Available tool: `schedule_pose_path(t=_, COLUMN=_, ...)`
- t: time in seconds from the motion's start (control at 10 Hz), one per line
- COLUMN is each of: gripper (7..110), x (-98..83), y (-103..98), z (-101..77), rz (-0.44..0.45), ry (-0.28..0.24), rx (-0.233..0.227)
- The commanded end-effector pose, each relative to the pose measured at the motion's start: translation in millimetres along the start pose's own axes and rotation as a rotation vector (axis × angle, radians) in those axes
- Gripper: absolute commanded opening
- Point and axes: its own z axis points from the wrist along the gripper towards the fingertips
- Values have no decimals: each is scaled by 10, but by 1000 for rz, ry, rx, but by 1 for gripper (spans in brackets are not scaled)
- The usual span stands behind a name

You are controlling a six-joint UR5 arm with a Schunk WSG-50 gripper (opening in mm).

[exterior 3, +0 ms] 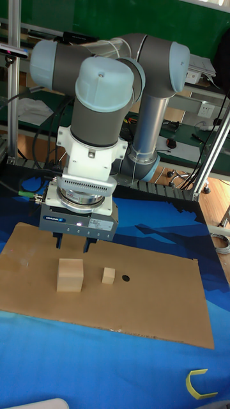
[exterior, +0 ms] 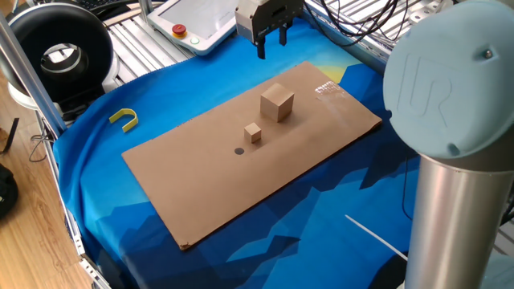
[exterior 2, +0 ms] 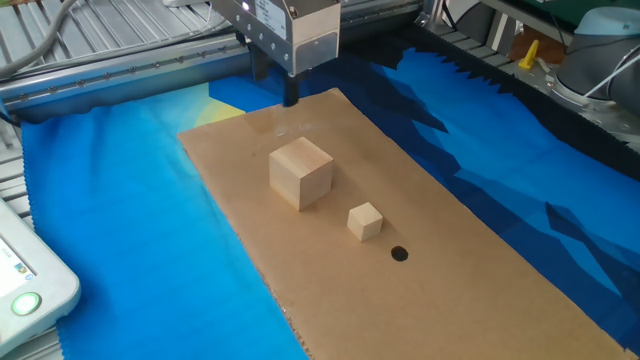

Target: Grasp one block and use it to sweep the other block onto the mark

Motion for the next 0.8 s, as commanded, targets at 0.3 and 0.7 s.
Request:
schedule_pose_path(t=0.3, gripper=7, x=-73, y=-2, z=-15, rz=7, ry=-30, rx=-2)
schedule_pose_path(t=0.7, gripper=7, x=-71, y=52, z=-16, rz=8, ry=-29, rx=-24)
